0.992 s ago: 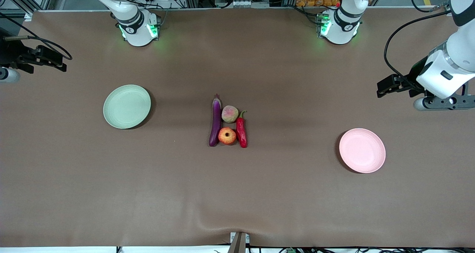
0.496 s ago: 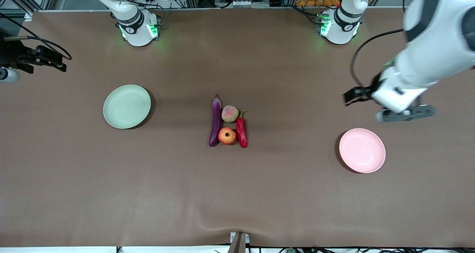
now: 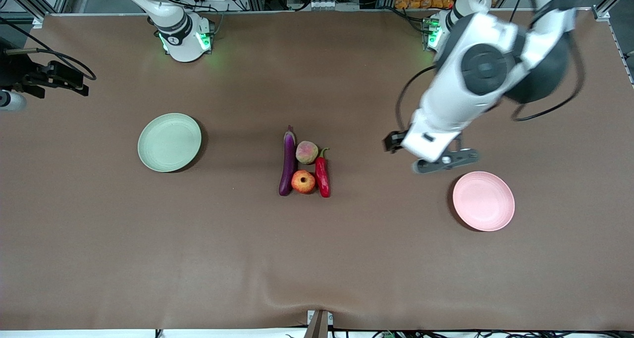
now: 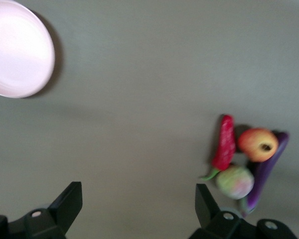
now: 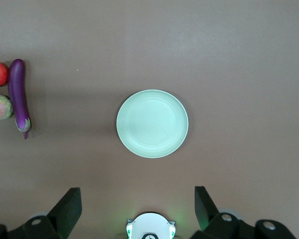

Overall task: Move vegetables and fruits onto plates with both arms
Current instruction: 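Reach the left gripper toward the red chili pepper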

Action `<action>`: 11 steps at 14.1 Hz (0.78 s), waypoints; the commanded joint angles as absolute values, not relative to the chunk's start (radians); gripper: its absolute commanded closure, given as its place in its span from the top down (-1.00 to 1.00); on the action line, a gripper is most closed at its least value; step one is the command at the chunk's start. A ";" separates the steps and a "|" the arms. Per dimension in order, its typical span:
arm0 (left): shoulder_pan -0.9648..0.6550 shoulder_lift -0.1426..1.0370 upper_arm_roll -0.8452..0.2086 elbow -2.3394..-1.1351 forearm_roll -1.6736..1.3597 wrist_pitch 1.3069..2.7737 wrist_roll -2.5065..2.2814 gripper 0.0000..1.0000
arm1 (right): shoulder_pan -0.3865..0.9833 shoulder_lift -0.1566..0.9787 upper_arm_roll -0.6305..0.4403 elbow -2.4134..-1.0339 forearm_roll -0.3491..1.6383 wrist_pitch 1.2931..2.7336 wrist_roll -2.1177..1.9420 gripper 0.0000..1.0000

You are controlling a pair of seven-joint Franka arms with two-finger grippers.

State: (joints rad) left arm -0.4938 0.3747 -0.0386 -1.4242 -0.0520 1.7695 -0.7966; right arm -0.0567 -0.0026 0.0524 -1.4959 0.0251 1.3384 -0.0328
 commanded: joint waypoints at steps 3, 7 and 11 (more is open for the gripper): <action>-0.593 0.529 -0.031 -1.381 -0.063 1.980 -1.084 1.00 | -0.075 0.005 0.052 -1.476 0.025 1.321 -0.043 1.00; -0.655 0.673 -0.026 -1.321 -0.063 2.166 -1.251 1.00 | -0.072 0.005 0.052 -1.474 0.025 1.324 -0.044 1.00; -0.689 0.765 -0.015 -1.318 -0.054 2.290 -1.276 1.00 | -0.072 0.005 0.052 -1.476 0.025 1.324 -0.043 1.00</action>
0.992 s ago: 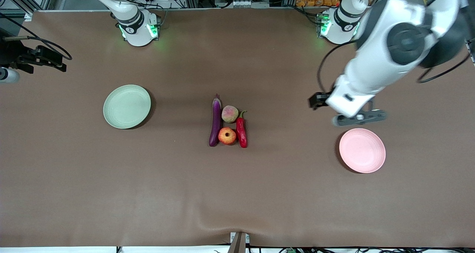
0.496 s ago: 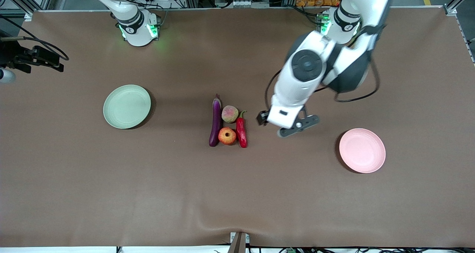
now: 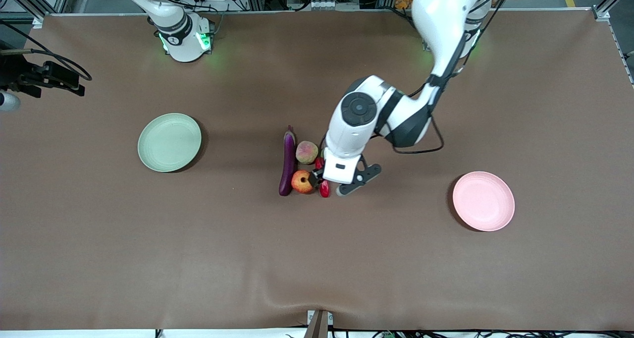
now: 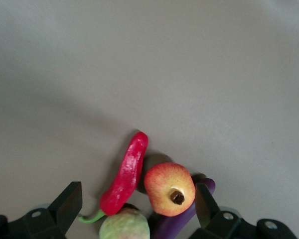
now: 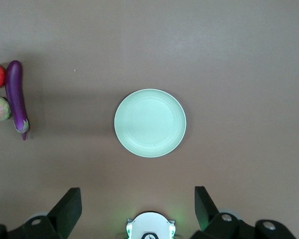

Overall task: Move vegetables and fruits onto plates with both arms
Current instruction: 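Grasp the red chili pepper with the left gripper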

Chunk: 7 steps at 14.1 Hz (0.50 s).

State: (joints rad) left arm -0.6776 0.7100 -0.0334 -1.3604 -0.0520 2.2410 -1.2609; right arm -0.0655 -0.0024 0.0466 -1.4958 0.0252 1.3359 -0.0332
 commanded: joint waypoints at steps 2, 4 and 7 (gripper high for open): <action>-0.704 0.834 -0.015 -1.316 -0.054 2.431 -1.285 1.00 | -0.074 0.005 0.052 -1.476 0.025 1.324 -0.043 1.00; -0.718 0.860 -0.015 -1.319 -0.048 2.441 -1.281 1.00 | -0.074 0.006 0.052 -1.476 0.025 1.321 -0.043 1.00; -0.718 0.894 -0.015 -1.318 -0.046 2.445 -1.235 1.00 | -0.077 0.006 0.052 -1.476 0.025 1.319 -0.044 1.00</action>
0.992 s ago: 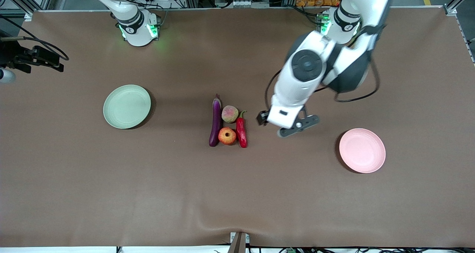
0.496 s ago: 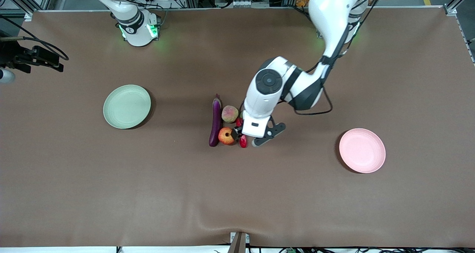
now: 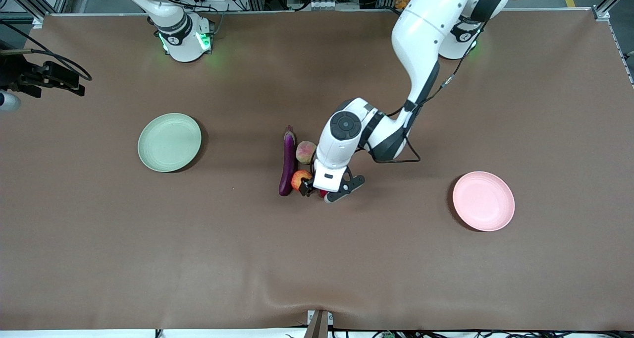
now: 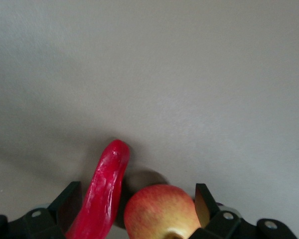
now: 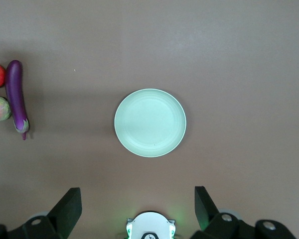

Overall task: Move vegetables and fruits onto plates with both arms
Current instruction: 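Grasp the red chili pepper with the left gripper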

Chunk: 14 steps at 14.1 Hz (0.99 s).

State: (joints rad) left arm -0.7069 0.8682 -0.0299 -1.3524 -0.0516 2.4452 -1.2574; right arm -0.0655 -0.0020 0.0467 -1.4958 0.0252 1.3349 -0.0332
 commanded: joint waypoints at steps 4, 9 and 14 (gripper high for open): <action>-0.715 0.917 -0.014 -1.319 -0.046 2.445 -1.218 1.00 | -0.075 0.008 0.052 -1.477 0.025 1.319 -0.044 1.00; -0.715 0.936 -0.015 -1.324 -0.046 2.444 -1.224 1.00 | -0.080 0.023 0.052 -1.476 0.025 1.318 -0.044 1.00; -0.718 0.940 -0.015 -1.327 -0.044 2.441 -1.218 -0.52 | -0.075 0.035 0.052 -1.476 0.025 1.316 -0.044 1.00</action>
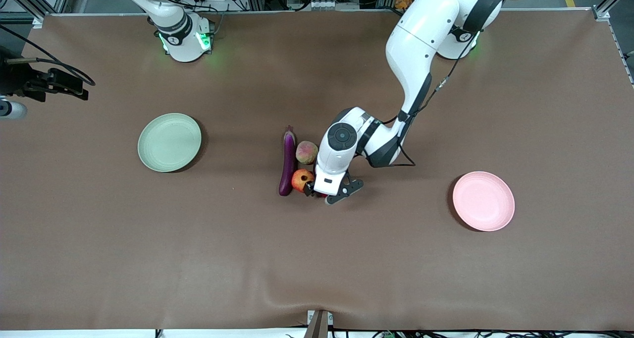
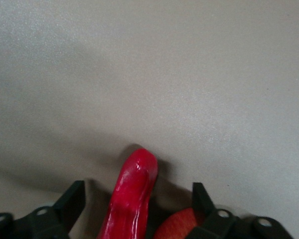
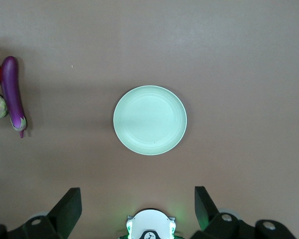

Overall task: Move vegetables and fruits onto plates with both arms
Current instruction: 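Lift the pepper with the left gripper while the right gripper reaches out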

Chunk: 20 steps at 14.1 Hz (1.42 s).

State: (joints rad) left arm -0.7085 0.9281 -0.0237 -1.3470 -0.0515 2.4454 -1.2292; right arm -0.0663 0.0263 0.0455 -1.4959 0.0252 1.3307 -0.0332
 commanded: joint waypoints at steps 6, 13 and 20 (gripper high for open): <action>-0.707 0.922 -0.015 -1.327 -0.044 2.421 -1.215 -1.00 | -0.061 0.133 0.055 -1.471 0.021 1.318 -0.048 1.00; -0.643 0.723 -0.012 -1.325 -0.043 2.154 -1.073 -1.00 | 0.064 0.221 0.063 -1.465 0.139 1.469 0.280 1.00; -0.438 0.597 -0.015 -1.356 0.009 2.016 -0.813 -1.00 | 0.240 0.420 0.061 -1.465 0.305 1.814 0.723 1.00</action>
